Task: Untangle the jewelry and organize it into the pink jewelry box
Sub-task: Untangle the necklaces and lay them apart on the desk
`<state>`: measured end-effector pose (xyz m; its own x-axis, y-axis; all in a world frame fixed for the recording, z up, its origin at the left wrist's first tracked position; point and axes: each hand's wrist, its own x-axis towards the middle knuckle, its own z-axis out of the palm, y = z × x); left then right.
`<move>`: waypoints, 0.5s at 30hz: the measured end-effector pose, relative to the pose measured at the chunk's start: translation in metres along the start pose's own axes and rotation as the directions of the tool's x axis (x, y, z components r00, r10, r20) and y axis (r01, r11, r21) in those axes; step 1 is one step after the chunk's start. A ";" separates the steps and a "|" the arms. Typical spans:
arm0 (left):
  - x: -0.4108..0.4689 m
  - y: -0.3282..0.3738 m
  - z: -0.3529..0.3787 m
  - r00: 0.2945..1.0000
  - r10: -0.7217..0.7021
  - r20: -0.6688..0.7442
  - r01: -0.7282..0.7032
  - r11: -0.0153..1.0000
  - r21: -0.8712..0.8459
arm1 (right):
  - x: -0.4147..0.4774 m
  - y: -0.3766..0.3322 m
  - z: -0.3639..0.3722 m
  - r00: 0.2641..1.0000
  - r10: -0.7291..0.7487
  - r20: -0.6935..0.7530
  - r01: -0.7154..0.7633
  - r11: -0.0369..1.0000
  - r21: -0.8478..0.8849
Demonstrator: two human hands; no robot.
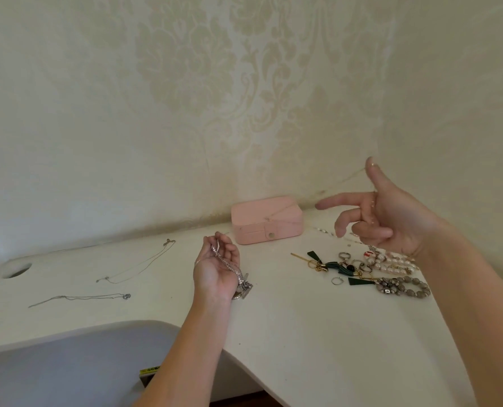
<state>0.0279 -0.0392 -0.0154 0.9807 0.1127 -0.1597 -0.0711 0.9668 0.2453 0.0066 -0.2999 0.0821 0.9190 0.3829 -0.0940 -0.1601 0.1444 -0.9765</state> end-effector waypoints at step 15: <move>-0.010 -0.023 0.009 0.989 -0.056 0.138 -0.078 0.593 0.801 | -0.014 -0.020 0.017 0.964 0.188 0.190 -0.022 0.764 -0.645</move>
<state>0.0214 -0.0650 -0.0108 0.9989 0.0262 -0.0399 0.0270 0.3808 0.9243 -0.0094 -0.2931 0.1062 0.7872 0.5692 -0.2374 0.0900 -0.4868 -0.8689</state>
